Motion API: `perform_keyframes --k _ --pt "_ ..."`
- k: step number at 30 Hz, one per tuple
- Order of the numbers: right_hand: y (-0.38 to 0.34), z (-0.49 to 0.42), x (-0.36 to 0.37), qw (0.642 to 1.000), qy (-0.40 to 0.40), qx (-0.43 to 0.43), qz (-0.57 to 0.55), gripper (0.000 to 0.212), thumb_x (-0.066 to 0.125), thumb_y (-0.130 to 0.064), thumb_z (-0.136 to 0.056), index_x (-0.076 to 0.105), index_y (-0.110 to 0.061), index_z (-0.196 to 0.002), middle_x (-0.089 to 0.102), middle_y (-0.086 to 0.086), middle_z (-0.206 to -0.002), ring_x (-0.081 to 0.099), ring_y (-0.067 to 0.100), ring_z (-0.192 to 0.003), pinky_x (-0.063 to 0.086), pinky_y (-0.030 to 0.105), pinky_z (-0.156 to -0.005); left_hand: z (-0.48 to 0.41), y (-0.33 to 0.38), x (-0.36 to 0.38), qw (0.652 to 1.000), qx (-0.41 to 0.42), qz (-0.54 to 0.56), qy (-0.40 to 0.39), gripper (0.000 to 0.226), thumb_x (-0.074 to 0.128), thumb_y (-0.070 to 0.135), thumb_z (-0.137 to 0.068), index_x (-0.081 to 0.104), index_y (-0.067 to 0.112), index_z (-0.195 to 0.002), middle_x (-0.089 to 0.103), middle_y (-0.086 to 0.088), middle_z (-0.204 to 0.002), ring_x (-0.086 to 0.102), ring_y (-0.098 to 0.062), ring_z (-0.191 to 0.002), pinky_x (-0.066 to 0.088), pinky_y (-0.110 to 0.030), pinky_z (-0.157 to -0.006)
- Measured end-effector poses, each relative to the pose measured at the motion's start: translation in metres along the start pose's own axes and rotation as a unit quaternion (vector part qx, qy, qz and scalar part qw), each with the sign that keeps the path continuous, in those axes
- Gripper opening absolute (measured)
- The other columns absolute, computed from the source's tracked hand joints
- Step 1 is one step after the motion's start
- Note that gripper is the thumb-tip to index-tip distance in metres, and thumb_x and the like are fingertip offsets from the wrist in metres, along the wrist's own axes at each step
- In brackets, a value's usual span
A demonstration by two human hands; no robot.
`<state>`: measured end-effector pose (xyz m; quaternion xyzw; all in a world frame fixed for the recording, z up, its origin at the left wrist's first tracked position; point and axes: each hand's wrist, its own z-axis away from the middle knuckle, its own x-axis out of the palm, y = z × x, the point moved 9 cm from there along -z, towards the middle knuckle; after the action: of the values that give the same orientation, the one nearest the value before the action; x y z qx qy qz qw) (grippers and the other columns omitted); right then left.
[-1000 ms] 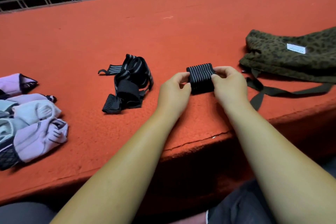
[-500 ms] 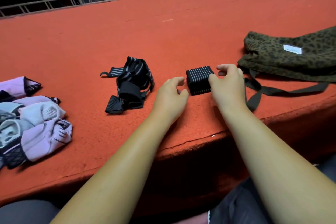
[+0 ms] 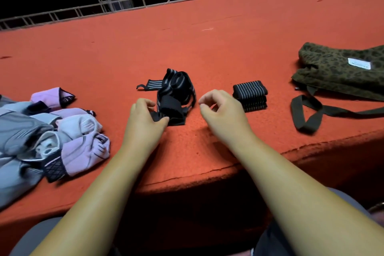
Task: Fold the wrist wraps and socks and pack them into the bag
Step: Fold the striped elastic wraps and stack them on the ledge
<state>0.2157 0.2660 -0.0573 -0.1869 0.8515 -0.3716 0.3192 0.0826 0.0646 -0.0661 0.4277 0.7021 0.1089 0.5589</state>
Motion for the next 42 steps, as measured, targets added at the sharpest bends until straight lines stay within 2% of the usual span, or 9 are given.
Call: perform_keyframes --k 4,7,10,16,19,22,27,32,42 --pt "-0.006 0.005 0.054 0.992 -0.129 -0.008 0.014 0.021 0.071 -0.016 -0.091 0.081 -0.031 -0.101 0.062 -0.006 -0.114 0.057 -0.007 -0.092 0.044 0.019 -0.094 0.001 -0.009 0.011 0.999 0.004 0.007 -0.045 0.031 0.081 0.027 -0.09 0.064 0.024 -0.116 0.072 0.008 -0.109 0.068 -0.013 -0.103 0.046 -0.029 -0.085" --pt "-0.004 0.01 0.085 0.977 -0.199 -0.003 0.073 0.033 0.066 -0.027 -0.095 0.077 -0.033 -0.125 0.056 0.003 -0.146 0.053 0.02 -0.137 0.039 0.038 -0.12 0.002 -0.01 0.013 0.999 0.029 -0.004 -0.039 0.03 0.079 0.024 -0.09 0.069 0.026 -0.118 0.073 0.007 -0.113 0.068 -0.013 -0.106 0.049 -0.031 -0.091" --pt "0.001 0.008 0.095 0.964 -0.218 0.026 0.152 0.052 0.059 -0.032 -0.097 0.06 -0.023 -0.149 0.05 0.005 -0.16 0.048 0.032 -0.145 0.036 0.045 -0.123 0.0 -0.013 0.01 0.999 0.036 0.008 -0.033 0.028 0.073 0.02 -0.093 0.07 0.025 -0.121 0.074 0.006 -0.113 0.068 -0.014 -0.106 0.05 -0.031 -0.095" --pt "-0.004 -0.002 0.07 0.987 -0.119 0.094 0.048 0.044 0.055 -0.01 -0.104 0.062 -0.01 -0.147 0.062 0.005 -0.15 0.054 0.018 -0.141 0.03 0.014 -0.111 0.0 -0.016 -0.006 0.998 0.04 0.039 -0.007 0.047 0.057 0.002 -0.09 0.069 0.037 -0.119 0.073 0.011 -0.095 0.065 -0.01 -0.086 0.04 -0.021 -0.076" --pt "0.003 0.001 0.058 0.985 -0.067 0.151 -0.04 0.044 0.052 -0.01 -0.104 0.063 -0.017 -0.146 0.072 0.006 -0.132 0.071 0.006 -0.11 0.05 0.029 -0.106 -0.005 -0.02 -0.008 0.998 0.06 -0.017 0.0 0.04 0.057 0.001 -0.09 0.079 0.03 -0.108 0.07 -0.003 -0.1 0.065 -0.027 -0.097 0.038 -0.027 -0.084" --pt "0.011 0.003 0.044 0.971 -0.018 0.197 -0.132 0.048 0.05 -0.008 -0.103 0.061 -0.025 -0.146 0.075 0.004 -0.12 0.072 -0.002 -0.077 0.059 0.04 -0.088 -0.007 -0.027 -0.018 0.998 0.037 -0.049 0.03 0.039 0.056 0.003 -0.095 0.08 0.019 -0.122 0.066 -0.015 -0.112 0.063 -0.036 -0.108 0.039 -0.033 -0.097" --pt "0.004 0.005 0.013 0.964 0.036 0.183 -0.192 0.049 0.048 -0.005 -0.104 0.062 -0.034 -0.141 0.074 0.006 -0.124 0.076 0.008 -0.088 0.059 0.028 -0.073 -0.004 -0.036 -0.025 0.995 0.003 -0.088 0.038 0.035 0.051 0.003 -0.098 0.075 0.007 -0.123 0.056 -0.019 -0.111 0.06 -0.042 -0.104 0.042 -0.044 -0.096" --pt "-0.019 0.014 0.0 0.968 0.059 0.116 -0.212 0.048 0.046 -0.006 -0.103 0.065 -0.036 -0.134 0.066 -0.001 -0.143 0.078 0.014 -0.104 0.056 0.05 -0.106 0.003 -0.031 -0.038 0.993 -0.002 -0.102 0.065 0.03 0.046 0.001 -0.095 0.073 0.004 -0.109 0.044 -0.01 -0.096 0.059 -0.041 -0.086 0.049 -0.052 -0.084" --pt "-0.015 0.017 -0.008 0.901 0.139 0.194 -0.364 0.045 0.042 0.006 -0.105 0.076 -0.022 -0.113 0.081 -0.002 -0.114 0.074 0.01 -0.115 0.054 0.029 -0.105 0.0 -0.045 -0.056 0.991 -0.044 -0.085 0.098 0.042 0.048 0.003 -0.093 0.078 0.013 -0.121 0.06 -0.021 -0.106 0.062 -0.045 -0.094 0.052 -0.05 -0.086"
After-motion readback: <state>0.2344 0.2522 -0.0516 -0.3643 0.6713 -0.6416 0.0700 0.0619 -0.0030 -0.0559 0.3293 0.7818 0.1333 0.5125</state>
